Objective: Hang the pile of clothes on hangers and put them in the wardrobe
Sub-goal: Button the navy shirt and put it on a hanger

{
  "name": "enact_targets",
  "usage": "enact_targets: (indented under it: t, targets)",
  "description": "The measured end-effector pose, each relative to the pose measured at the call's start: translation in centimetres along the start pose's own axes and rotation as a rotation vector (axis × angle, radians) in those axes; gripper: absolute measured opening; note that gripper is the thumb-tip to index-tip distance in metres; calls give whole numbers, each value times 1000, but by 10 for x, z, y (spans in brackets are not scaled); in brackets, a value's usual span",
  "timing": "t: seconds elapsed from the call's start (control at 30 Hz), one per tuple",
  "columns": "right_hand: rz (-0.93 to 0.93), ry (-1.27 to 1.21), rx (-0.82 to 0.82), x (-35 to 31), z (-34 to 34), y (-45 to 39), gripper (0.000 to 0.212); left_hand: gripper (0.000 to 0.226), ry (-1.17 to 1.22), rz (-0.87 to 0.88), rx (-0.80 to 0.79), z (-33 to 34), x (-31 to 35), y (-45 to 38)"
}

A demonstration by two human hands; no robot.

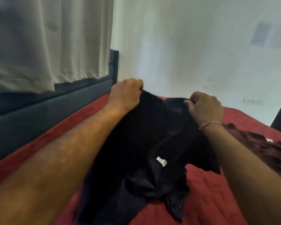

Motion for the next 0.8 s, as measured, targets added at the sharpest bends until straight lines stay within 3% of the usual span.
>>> enact_targets:
  t: [0.03, 0.07, 0.2, 0.3, 0.4, 0.5, 0.63, 0.8]
  targets:
    - [-18, 40, 159, -16, -21, -1, 23, 13, 27, -17, 201, -23, 15, -4]
    - [-40, 44, 219, -32, -32, 5, 22, 12, 72, -21, 303, -34, 25, -1]
    - [36, -115, 103, -29, -5, 60, 22, 13, 315, -112, 369, -20, 25, 62]
    - [228, -608, -78, -17, 52, 147, 16, 19, 661, -386, 293, 30, 11, 161]
    - [540, -1074, -276, -23, 118, 251, 17, 12, 969, -707, 221, 82, 15, 266]
    - [678, -1145, -293, -25, 142, 320, 17, 18, 1054, -856, 180, 105, 21, 333]
    - [678, -1188, -226, -19, 134, 340, 25, 34, 1097, -865, 32, 116, 28, 354]
    - [664, -1214, -214, -21, 133, 344, 12, 3, 1172, -900, -37, 117, 30, 354]
Point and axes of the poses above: each hand's wrist, its own y-axis away from the middle knuckle, its own z-axis out of the palm, x = y × z, the point moved 10 cm from there along -y, towards the middle knuckle, and after that the axes turned 4 degrees about x, right-handed, at the moved point
